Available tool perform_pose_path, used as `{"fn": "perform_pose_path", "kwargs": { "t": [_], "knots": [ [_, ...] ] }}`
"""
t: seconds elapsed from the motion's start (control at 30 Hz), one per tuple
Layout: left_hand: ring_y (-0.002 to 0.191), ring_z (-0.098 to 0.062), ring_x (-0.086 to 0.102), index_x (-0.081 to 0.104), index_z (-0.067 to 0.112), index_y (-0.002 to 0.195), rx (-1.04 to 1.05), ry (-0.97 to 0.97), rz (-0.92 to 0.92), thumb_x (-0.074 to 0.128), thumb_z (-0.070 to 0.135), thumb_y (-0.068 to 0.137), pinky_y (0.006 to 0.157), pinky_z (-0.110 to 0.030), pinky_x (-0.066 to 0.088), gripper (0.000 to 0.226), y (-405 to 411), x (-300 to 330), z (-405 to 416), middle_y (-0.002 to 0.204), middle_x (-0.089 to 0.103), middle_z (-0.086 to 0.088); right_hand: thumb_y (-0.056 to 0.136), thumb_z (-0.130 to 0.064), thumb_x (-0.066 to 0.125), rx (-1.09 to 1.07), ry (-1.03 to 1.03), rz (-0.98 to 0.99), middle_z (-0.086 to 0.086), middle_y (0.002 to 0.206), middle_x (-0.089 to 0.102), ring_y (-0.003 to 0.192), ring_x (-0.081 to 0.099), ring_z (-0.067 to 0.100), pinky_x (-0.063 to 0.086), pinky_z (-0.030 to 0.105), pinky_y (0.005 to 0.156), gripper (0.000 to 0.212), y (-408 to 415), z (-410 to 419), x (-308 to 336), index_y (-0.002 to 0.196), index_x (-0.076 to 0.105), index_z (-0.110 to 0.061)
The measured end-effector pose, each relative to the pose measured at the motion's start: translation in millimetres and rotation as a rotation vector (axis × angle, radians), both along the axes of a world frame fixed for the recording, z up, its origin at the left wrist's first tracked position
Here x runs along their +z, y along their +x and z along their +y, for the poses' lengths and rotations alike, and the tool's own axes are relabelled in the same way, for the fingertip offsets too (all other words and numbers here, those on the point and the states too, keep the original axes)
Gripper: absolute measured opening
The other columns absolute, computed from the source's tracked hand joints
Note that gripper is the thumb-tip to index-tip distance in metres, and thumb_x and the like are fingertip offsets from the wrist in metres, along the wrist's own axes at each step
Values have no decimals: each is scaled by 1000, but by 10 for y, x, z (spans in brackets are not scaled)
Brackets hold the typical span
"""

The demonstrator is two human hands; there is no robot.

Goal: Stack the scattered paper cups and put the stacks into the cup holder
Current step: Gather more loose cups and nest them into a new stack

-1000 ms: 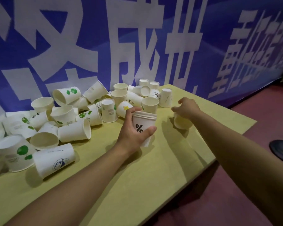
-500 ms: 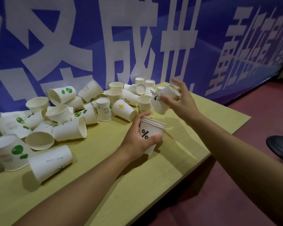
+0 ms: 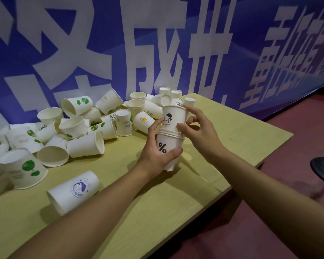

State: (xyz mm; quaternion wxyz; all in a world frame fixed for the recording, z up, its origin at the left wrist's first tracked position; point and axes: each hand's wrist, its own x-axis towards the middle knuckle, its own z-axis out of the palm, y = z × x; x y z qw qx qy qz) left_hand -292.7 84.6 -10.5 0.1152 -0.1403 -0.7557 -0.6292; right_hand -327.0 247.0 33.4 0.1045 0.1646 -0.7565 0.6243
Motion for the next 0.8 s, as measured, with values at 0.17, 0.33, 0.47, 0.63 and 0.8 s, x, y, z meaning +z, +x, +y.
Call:
{"fn": "perform_pose_path", "kwargs": {
  "t": [0.17,0.33,0.47,0.63,0.8],
  "knots": [
    [100,17,57,8,54,145,89,-27,21,82,15,84,72,-5,49,103,-83,-28,-61,125,38,30,100,-24,56,47,41,15,7,105,57,105,62,23,56,45,95,38,2,-128,-137,132,59,-44],
    [92,1,61,24,45,141,215,-86,70,87,16,78,75,-15,51,93,-120,-120,-240,117,52,11,100,-21,54,17,101,23,1,121,60,103,59,12,54,46,93,30,-45,-222,-197,117,70,-40],
    [83,-11,63,31,46,135,243,-129,91,88,29,69,75,-29,54,88,-128,-123,-383,110,59,11,98,-23,61,-162,200,75,-3,130,49,110,54,9,50,38,101,33,-231,-317,-163,129,61,-33],
    [86,-16,65,35,50,126,260,-105,91,83,38,64,78,-40,57,80,-111,-142,-520,110,62,10,94,-29,69,-287,453,42,3,151,33,140,30,25,30,41,117,54,-590,-513,-103,143,48,-33],
    [81,-9,64,32,68,114,282,-90,79,80,45,61,78,-37,57,75,-92,-145,-554,103,63,13,92,-37,70,-259,599,37,6,155,33,142,29,31,26,47,118,44,-828,-562,-253,133,57,-29]
  ]
}}
